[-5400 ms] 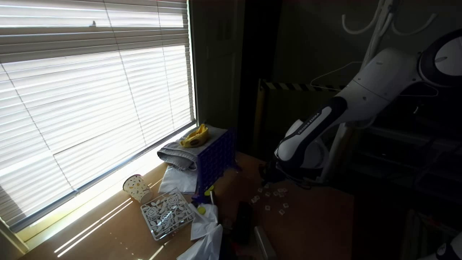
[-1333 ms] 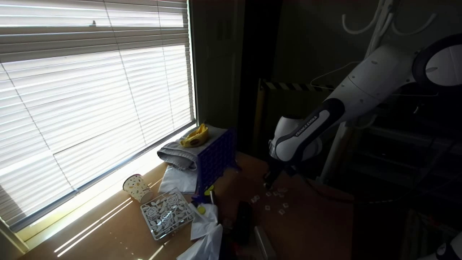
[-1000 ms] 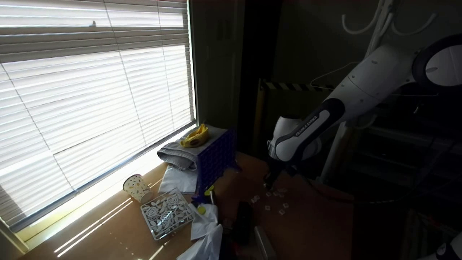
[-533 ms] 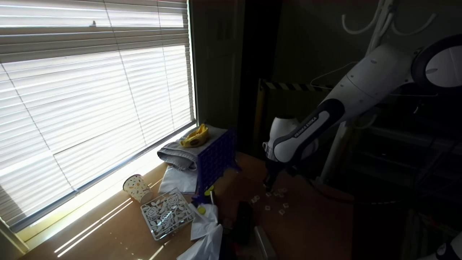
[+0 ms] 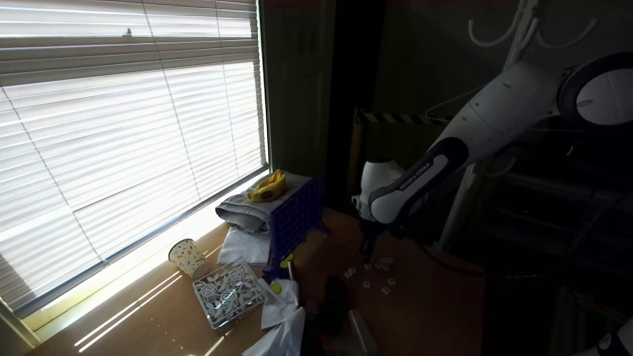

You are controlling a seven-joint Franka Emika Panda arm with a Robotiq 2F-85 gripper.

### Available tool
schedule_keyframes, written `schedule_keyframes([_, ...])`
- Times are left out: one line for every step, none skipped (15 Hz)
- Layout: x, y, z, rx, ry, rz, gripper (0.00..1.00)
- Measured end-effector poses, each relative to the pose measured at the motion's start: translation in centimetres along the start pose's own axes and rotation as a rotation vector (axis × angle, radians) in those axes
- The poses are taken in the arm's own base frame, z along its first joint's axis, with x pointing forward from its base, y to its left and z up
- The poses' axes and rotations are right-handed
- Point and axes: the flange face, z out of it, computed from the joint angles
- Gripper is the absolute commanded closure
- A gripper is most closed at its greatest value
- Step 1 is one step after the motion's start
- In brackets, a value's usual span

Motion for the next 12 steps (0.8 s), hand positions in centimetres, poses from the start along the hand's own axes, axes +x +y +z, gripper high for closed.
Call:
schedule_keyframes([0.2, 0.0, 0.0, -0.006, -0.007, -0.012, 1.00])
schedule_keyframes([0.3, 0.0, 0.0, -0.011, -0.012, -0.023, 1.00])
schedule_keyframes([0.5, 0.0, -0.1, -0.017, -0.018, -0.035, 1.00])
schedule_keyframes([0.7, 0.1, -0.1, -0.022, -0.024, -0.046, 1.00])
schedule_keyframes([0.9, 0.1, -0.1, -0.028, -0.029, -0.057, 1.00])
schedule_keyframes([1.1, 0.1, -0.1, -0.034, -0.033, -0.067, 1.00])
schedule_keyframes([1.3, 0.1, -0.1, -0.039, -0.039, -0.076, 1.00])
schedule_keyframes([1.5, 0.1, -0.1, -0.043, -0.044, -0.085, 1.00])
schedule_keyframes([1.7, 0.1, -0.1, -0.047, -0.046, -0.094, 1.00])
schedule_keyframes([2.0, 0.1, -0.2, -0.051, -0.048, -0.102, 1.00])
schedule_keyframes([2.2, 0.0, -0.2, -0.054, -0.050, -0.109, 1.00])
schedule_keyframes([2.4, -0.1, -0.2, -0.056, -0.051, -0.116, 1.00])
